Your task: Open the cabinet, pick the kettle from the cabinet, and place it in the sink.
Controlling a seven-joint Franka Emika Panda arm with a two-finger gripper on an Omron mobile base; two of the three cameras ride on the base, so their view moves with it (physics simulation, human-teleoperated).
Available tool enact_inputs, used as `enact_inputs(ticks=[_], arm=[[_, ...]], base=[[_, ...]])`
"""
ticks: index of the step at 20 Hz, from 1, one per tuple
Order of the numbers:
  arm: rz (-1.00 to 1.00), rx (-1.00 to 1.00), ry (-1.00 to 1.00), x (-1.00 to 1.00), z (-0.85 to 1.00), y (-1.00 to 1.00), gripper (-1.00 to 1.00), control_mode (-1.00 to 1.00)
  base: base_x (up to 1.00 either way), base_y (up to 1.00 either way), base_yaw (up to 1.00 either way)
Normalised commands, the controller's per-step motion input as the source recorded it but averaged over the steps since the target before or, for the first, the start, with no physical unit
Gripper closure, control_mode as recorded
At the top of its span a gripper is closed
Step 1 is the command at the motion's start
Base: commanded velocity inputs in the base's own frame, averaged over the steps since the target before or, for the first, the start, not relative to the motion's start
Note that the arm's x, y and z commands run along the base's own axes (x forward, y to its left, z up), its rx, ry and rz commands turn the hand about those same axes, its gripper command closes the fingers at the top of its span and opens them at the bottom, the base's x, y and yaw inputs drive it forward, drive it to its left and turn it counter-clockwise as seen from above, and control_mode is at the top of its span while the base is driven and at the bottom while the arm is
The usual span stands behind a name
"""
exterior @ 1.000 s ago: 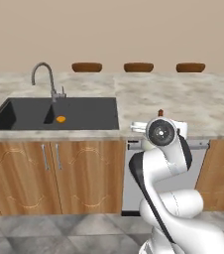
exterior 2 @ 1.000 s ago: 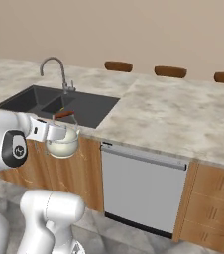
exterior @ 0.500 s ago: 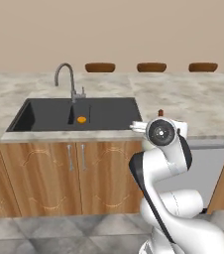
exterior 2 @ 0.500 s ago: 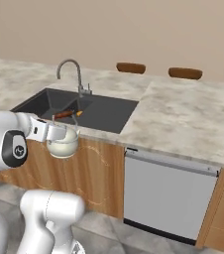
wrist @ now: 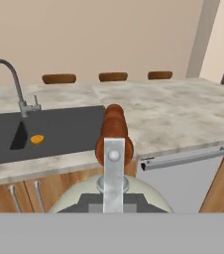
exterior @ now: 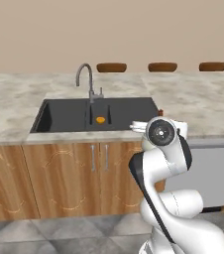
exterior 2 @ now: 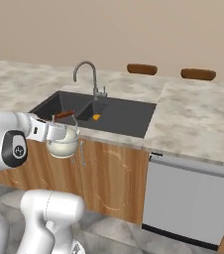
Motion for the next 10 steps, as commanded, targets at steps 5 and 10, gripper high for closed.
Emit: enact_inputs(ticks=[5, 10], arm=[[0.0, 0.0, 0.0, 0.0, 0.0, 0.0, 1.0, 1.0], [0.0, 0.0, 0.0, 0.0, 0.0, 0.0, 1.0, 1.0]], base=[[0.32, 0.58, -0.07], [0.32, 0.58, -0.07]])
